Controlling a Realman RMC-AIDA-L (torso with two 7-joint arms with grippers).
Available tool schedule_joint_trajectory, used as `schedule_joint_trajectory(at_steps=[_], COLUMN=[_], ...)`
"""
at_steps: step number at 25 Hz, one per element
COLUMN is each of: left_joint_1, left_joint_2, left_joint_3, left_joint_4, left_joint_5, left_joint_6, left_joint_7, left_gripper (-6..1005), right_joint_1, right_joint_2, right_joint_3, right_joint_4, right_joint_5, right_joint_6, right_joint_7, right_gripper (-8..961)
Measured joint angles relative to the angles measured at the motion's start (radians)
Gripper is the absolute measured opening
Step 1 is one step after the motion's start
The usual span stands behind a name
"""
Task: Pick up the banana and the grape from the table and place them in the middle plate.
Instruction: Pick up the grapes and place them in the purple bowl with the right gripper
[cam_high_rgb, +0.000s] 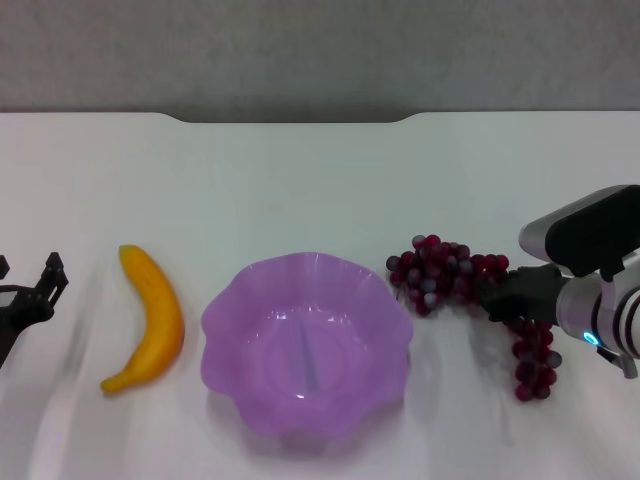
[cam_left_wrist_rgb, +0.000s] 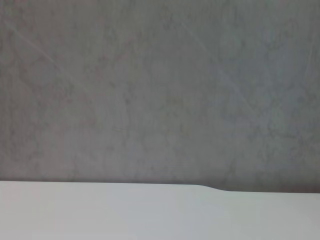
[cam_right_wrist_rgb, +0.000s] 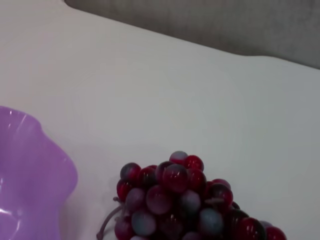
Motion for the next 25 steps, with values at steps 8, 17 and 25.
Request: schedule_joint_trajectory(at_steps=[8,17,25], left_joint_1=[0.000,0.002,0.002], left_joint_2=[0.001,0.001,0.002], left_joint_3=[0.000,0.000,0.000], left_joint_4=[0.000,-0.001,-0.002], left_joint_5=[-0.001,-0.001,-0.001], left_joint_6=[0.000,0.000,-0.002], left_joint_7=[0.001,0.001,0.001], left_gripper=[710,710,709], right_joint_1=[-0.057,-0.120,-0.184], right_joint_2=[-0.003,-0.008,-0.007], right_joint_3=[-0.016,-0.025,-0.021], right_joint_4=[0.064,0.177,0.363], right_joint_5=[-0.006,-0.010,-0.013], right_joint_6=[-0.071,-0.112,-0.105], right_joint_7=[-0.001,-0.045,-0.107], right_gripper=[269,268,261])
